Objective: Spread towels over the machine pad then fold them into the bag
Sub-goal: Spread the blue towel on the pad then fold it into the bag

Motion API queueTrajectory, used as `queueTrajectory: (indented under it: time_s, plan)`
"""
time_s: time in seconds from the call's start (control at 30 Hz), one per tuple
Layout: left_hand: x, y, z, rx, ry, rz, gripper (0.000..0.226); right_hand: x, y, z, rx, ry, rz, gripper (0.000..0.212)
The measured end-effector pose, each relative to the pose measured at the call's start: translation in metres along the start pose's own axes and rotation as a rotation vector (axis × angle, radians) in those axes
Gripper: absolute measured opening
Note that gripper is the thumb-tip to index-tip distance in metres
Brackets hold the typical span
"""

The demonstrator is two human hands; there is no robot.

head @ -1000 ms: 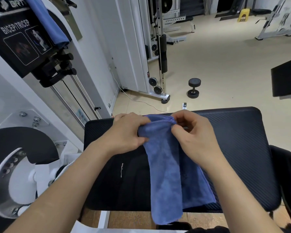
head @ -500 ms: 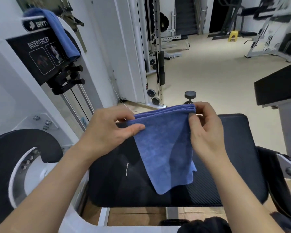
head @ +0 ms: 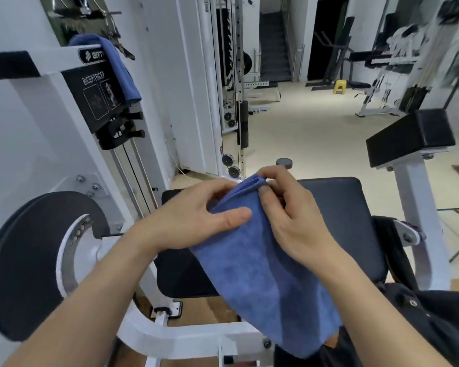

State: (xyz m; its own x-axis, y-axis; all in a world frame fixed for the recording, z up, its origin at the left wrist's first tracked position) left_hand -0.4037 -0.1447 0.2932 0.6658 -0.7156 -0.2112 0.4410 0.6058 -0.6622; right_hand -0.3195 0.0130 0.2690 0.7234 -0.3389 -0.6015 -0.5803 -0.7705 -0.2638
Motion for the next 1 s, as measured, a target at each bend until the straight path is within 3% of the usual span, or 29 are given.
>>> queueTrajectory:
  time_s: [0.13, 0.23, 0.3, 0.37, 0.5, 0.67, 0.8, 1.0]
  plan:
    - [0.005, 0.021, 0.018, 0.058, 0.061, 0.112, 0.041, 0.012, -0.011, -0.020, -0.115, 0.112, 0.013, 0.010]
    - [0.010, 0.014, 0.029, -0.087, 0.171, 0.214, 0.026, 0.025, -0.023, -0.017, -0.416, 0.375, -0.212, 0.042]
    - [0.014, 0.008, 0.042, -0.198, 0.262, 0.242, 0.019, 0.039, -0.022, -0.007, -0.338, 0.416, -0.414, 0.053]
    - [0.016, 0.002, 0.051, -0.270, 0.326, 0.257, 0.014, 0.056, -0.015, 0.008, -0.197, 0.468, -0.523, 0.041]
    - [0.017, -0.016, 0.054, -0.285, 0.360, 0.337, 0.012, 0.079, -0.008, 0.035, -0.024, 0.589, -0.529, 0.032]
    - [0.011, -0.031, 0.015, -0.156, 0.159, 0.497, 0.015, 0.071, -0.049, 0.058, 0.098, 0.587, -0.603, 0.018]
    - [0.003, -0.006, -0.045, 0.010, -0.116, 0.567, 0.024, 0.042, -0.092, 0.086, -0.108, 0.691, -0.491, 0.025]
    - [0.001, 0.086, -0.135, 0.174, -0.495, 0.629, 0.022, -0.015, -0.100, 0.162, 0.181, 0.667, -0.464, 0.014]
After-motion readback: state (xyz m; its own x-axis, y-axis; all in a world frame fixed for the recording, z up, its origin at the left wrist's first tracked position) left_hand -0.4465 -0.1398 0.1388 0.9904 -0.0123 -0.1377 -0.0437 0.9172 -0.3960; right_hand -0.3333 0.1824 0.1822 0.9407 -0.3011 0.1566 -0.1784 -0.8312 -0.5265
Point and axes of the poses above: each hand's wrist, its own x-axis away from the middle knuckle, its own y-axis out of the palm, z = x × y, the point moved 2 cm from there along -x, towards the middle knuckle, and after that the axes turned 9 degrees about z, right-handed, at the moved point
